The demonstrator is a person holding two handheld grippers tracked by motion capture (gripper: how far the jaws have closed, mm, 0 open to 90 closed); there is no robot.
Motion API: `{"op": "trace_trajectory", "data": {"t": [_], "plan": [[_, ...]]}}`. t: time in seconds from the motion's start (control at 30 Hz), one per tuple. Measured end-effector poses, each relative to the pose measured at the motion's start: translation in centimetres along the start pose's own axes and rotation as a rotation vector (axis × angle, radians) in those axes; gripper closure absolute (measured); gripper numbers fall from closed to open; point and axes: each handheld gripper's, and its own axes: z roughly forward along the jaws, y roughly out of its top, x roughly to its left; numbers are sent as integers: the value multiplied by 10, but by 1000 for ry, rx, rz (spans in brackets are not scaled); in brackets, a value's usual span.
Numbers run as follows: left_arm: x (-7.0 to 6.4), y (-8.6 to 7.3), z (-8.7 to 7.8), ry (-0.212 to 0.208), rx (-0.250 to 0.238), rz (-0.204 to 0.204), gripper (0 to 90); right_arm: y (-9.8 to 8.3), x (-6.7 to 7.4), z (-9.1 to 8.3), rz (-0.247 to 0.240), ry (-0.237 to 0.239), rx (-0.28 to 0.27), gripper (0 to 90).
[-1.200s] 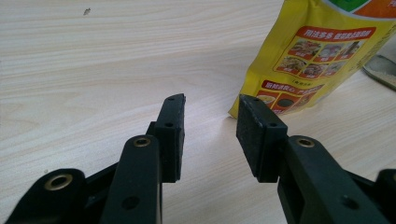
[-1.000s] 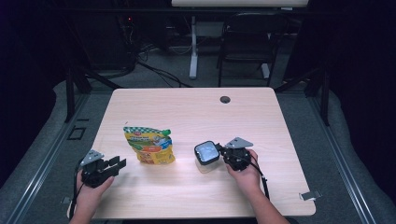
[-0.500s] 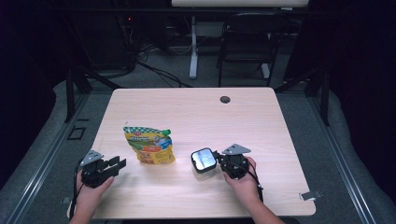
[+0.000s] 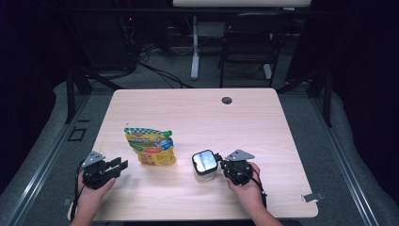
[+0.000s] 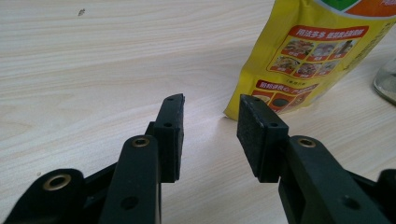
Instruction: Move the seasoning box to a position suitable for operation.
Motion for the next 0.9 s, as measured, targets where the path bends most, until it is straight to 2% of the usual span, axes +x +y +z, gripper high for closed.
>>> {"op": "trace_trajectory", "data": {"t": [0.13, 0.2, 0.23, 0.33, 0.43, 0.47, 0.53, 0.67, 0.8, 0.87, 0.9], "plan": [[0, 1, 1, -4, 2, -1, 617, 0, -2, 8, -54, 23, -11, 691], [-1, 1, 0, -6, 9, 2, 618, 1, -4, 13, -73, 23, -3, 696], [-1, 1, 0, -7, 8, 3, 619, 2, -4, 15, -61, 39, -12, 713], [0, 1, 0, -8, 9, 2, 620, 4, -3, 14, -84, 19, 2, 770], [0, 1, 0, -10, 9, -2, 621, 2, -5, 10, -65, 9, -6, 828], [0, 1, 1, -11, 3, -1, 621, 2, -6, 10, -56, 15, -20, 829], [-1, 1, 1, -9, 3, 3, 621, 0, -6, 7, -45, 20, -13, 827], [-1, 3, 2, -13, 11, 6, 621, -1, -4, 4, -37, 8, -2, 826], [-1, 3, 4, -14, -3, 2, 623, -3, -2, 1, -33, -1, 3, 824], [-2, 4, 4, -16, 10, 6, 624, -3, -1, 0, -14, -7, 2, 826], [-2, 4, 4, -16, 10, 6, 625, -3, -2, -1, -19, -8, 14, 827]]}}
